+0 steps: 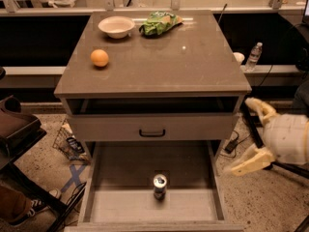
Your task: Pick redbull can from middle drawer and place on counter
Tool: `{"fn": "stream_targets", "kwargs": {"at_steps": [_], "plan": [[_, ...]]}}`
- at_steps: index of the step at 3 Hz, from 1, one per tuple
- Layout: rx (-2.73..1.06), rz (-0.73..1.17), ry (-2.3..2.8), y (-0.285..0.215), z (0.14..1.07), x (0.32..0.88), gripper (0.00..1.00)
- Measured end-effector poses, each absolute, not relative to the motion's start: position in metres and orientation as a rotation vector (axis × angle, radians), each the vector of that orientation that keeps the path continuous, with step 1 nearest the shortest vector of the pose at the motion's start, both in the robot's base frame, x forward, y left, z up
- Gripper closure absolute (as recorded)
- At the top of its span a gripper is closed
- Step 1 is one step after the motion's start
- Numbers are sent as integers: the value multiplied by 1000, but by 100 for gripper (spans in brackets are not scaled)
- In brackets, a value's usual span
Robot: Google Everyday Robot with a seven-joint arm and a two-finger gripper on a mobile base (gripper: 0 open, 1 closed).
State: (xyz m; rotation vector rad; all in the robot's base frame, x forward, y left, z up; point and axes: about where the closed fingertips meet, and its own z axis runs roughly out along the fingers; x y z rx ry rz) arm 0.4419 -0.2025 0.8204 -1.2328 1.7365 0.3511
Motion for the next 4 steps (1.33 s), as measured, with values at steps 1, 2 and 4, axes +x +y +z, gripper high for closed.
{"fn": "stream_targets", "kwargs": {"at_steps": [1, 2, 4], "plan": [[-1216, 390, 1713, -187, 772, 449, 0], [-1213, 435, 1663, -168, 721, 462, 0], [-1246, 549, 1592, -151, 635, 475, 0]]}}
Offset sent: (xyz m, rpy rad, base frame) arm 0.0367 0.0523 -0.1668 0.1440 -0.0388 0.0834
